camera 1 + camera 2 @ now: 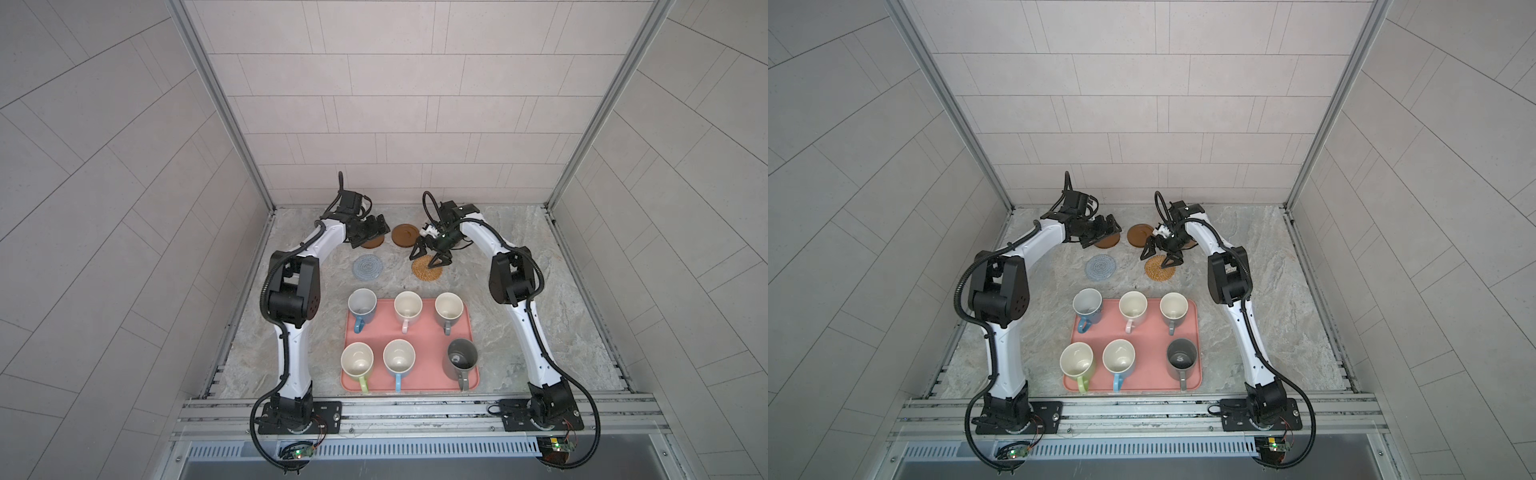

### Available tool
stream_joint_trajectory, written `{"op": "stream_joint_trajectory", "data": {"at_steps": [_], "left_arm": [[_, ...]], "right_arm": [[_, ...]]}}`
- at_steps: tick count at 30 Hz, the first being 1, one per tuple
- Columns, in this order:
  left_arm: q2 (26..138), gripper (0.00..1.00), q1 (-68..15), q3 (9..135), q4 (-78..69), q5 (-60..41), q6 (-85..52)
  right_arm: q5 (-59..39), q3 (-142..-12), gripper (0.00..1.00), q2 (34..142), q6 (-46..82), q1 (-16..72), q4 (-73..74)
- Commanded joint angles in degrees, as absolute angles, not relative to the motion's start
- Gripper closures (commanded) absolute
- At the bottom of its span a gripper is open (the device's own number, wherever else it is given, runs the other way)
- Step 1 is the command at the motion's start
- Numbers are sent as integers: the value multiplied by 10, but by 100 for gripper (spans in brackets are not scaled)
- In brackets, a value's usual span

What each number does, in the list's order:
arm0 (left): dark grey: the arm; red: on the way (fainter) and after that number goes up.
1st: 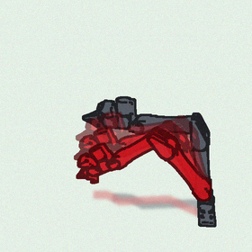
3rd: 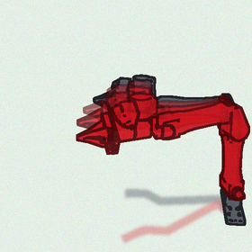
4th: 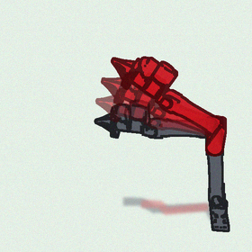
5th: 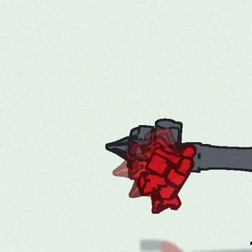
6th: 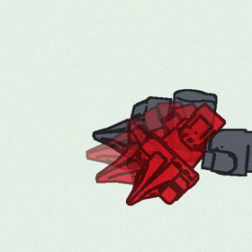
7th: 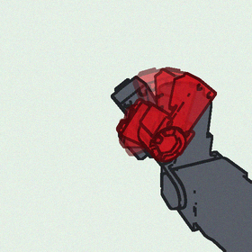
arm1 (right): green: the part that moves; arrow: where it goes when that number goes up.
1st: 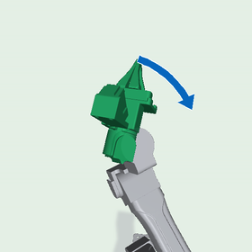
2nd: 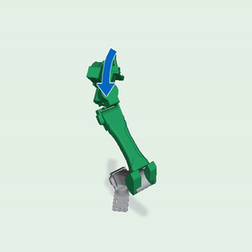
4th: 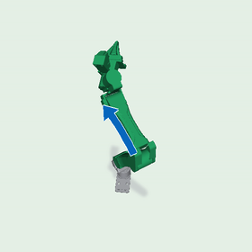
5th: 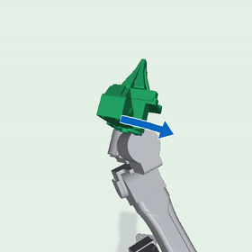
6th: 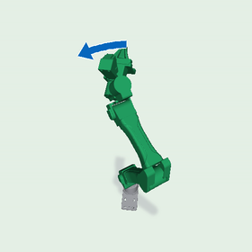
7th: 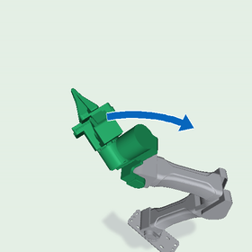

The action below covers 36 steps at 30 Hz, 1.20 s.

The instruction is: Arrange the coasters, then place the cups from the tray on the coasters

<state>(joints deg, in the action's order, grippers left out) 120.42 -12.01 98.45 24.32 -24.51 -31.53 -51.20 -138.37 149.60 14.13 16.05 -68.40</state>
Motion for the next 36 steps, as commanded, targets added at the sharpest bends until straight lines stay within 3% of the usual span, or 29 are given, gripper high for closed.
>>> {"op": "stream_joint_trajectory", "data": {"at_steps": [1,36], "left_arm": [[1199,0,-117,1007,256,-249,-315],[1195,0,-117,989,249,-251,-320]], "right_arm": [[-504,-1385,1,1540,136,171,-678],[-527,-1457,0,1605,194,207,-598]]}}
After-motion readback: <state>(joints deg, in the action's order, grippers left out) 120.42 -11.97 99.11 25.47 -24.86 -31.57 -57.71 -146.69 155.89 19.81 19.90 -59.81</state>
